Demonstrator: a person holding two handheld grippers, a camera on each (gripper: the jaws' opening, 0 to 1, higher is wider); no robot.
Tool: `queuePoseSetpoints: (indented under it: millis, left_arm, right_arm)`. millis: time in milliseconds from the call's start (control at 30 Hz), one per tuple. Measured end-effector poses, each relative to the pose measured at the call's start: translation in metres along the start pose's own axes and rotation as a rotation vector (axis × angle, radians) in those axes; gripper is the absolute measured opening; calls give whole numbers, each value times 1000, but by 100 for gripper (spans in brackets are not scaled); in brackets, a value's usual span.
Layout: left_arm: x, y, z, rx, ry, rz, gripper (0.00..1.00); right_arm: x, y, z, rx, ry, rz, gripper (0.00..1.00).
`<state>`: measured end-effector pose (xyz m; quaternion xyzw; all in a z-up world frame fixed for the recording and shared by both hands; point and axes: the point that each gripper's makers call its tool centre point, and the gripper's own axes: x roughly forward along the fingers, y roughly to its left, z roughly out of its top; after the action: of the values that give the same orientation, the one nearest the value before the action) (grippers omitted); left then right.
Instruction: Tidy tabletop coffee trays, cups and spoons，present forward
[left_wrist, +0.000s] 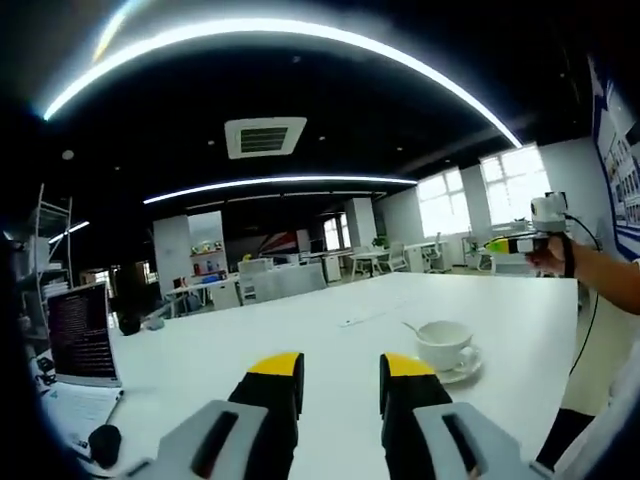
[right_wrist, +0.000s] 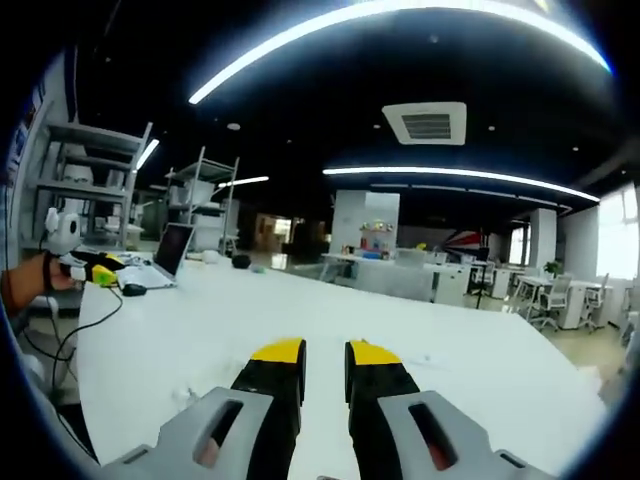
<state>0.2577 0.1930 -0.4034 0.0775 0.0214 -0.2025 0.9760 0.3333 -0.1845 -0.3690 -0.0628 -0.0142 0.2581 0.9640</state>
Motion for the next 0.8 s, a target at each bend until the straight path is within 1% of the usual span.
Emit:
queuePoseSetpoints:
  millis: [167, 267, 367, 500, 700, 800]
  left_arm:
    - [0, 9, 0, 23, -41, 72, 32]
    - [-2, 13, -5, 3, -45, 98, 32]
    - [-3, 14, -9, -12, -47, 108, 31]
    - [-3, 13, -15, -19, -41, 115, 31]
    - [-4, 11, -17, -26, -49, 130, 31]
    - [-4, 11, -18, -31, -51, 138, 31]
  right_arm:
    - [-22, -16, -8, 38, -14, -44, 16]
    - [-34, -22, -14, 46, 0, -72, 17]
    - [-46, -27, -20, 89, -6, -92, 19]
    - [-60, -33, -30, 114, -7, -118, 19]
    - [-73, -39, -43, 143, -5, -143, 19]
    - [-81, -44, -49, 148, -4, -170, 20]
